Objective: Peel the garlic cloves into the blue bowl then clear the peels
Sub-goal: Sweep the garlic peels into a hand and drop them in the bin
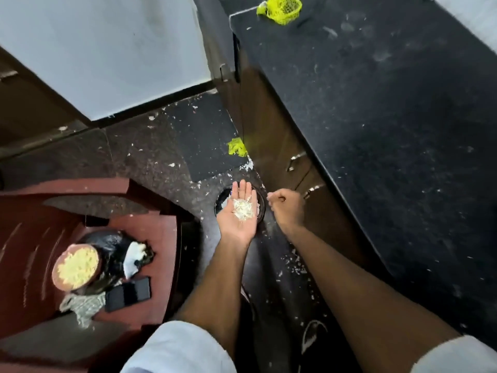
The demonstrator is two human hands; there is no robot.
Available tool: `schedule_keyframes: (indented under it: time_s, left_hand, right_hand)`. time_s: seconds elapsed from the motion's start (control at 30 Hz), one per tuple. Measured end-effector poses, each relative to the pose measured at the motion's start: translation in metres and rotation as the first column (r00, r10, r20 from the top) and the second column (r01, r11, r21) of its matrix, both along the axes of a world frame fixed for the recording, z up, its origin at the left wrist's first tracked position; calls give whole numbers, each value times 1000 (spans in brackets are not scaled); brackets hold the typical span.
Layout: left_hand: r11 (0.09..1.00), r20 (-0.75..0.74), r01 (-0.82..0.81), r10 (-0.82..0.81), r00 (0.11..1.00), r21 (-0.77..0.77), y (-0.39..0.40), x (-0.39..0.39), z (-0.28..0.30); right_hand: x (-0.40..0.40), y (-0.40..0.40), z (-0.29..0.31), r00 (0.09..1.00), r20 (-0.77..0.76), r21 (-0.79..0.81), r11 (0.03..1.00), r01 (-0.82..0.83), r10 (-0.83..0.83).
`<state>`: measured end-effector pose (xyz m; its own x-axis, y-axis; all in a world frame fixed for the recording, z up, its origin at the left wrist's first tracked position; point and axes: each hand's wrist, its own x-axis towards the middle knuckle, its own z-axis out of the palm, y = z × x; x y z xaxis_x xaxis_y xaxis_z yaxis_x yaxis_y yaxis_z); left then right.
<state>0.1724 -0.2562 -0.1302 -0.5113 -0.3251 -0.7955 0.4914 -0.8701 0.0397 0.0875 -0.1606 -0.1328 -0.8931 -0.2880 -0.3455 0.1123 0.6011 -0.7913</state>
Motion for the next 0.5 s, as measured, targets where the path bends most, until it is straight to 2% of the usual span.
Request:
schedule_keyframes:
  time_s: [0.1, 0.2, 0.23, 0.3, 0.4, 0.5]
  left_hand:
    - [998, 10, 69, -69, 998, 3, -36, -17, -42]
    - [993, 160, 114, -108, 981, -27, -71, -38, -95]
    - [984, 214, 173, -161, 963, -37, -77, -42, -111]
    - [976, 324, 217, -198, 925, -25, -90, -49, -156]
    - [958, 420, 279, -225, 879, -70, -111, -56, -225]
    - [926, 431, 378, -336, 838, -12, -118, -65, -302]
  right_hand:
    - [-9, -39, -44, 993, 94, -8, 998, 69, -68]
    - [-21, -72, -100, 971, 195, 14, 991, 136, -136]
    - [-22, -81, -116, 965, 217, 39, 989, 143, -148]
    - [-27, -99, -161, 974, 199, 84, 992, 93, -108]
    - [-38, -123, -222, 980, 190, 147, 986, -85, 56]
    - [-45, -137, -286, 975, 167, 204, 963, -178, 145]
